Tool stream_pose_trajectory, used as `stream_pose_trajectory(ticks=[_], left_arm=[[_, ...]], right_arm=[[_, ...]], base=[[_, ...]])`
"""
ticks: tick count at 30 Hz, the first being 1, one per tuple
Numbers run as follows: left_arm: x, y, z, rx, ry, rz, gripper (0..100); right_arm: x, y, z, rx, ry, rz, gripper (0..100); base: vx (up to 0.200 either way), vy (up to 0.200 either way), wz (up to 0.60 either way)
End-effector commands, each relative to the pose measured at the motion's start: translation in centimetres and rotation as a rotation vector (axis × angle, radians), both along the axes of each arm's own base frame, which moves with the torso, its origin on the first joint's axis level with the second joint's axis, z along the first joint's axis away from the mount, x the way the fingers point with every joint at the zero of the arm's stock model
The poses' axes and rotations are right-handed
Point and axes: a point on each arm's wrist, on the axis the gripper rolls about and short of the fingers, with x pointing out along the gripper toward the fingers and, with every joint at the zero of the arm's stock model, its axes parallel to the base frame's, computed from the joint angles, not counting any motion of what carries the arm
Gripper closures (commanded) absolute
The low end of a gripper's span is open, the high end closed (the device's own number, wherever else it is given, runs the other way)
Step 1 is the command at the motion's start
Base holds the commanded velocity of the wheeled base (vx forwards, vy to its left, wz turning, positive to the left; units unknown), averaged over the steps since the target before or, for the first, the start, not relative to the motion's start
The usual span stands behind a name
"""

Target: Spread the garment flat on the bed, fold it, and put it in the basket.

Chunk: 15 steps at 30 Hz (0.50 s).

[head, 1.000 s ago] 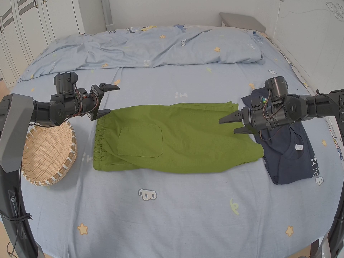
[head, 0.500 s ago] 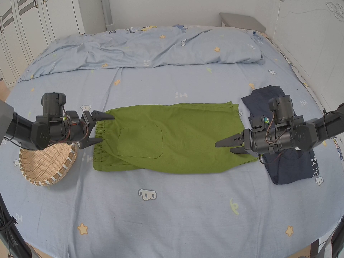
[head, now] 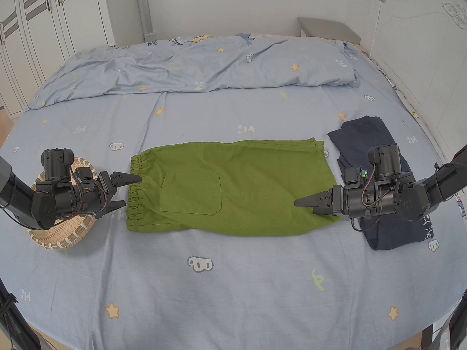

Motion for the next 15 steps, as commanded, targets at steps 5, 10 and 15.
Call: stream_pose_trajectory(ticks=[5,10,15], left_arm=[[1.9,0.0,-1.6,-0.001,0.026,-0.005,0],[2.7,0.0,-2.3,0.019,0.020,-0.017,0],[2.7,-0.1,-3.2,0.061,0.017,-0.042,0]], right_arm=[[2.1,-2.6,-1.8,-0.004,0.031,-0.077,0],[2.3,-2.7,-1.5,0.000,0.025,-0.082,0],[2.2,-2.5,-1.6,0.000,0.027,-0.078,0]], base=[[0.000,0.000,0.00],[0.000,0.000,0.00],[0.000,0.000,0.00]])
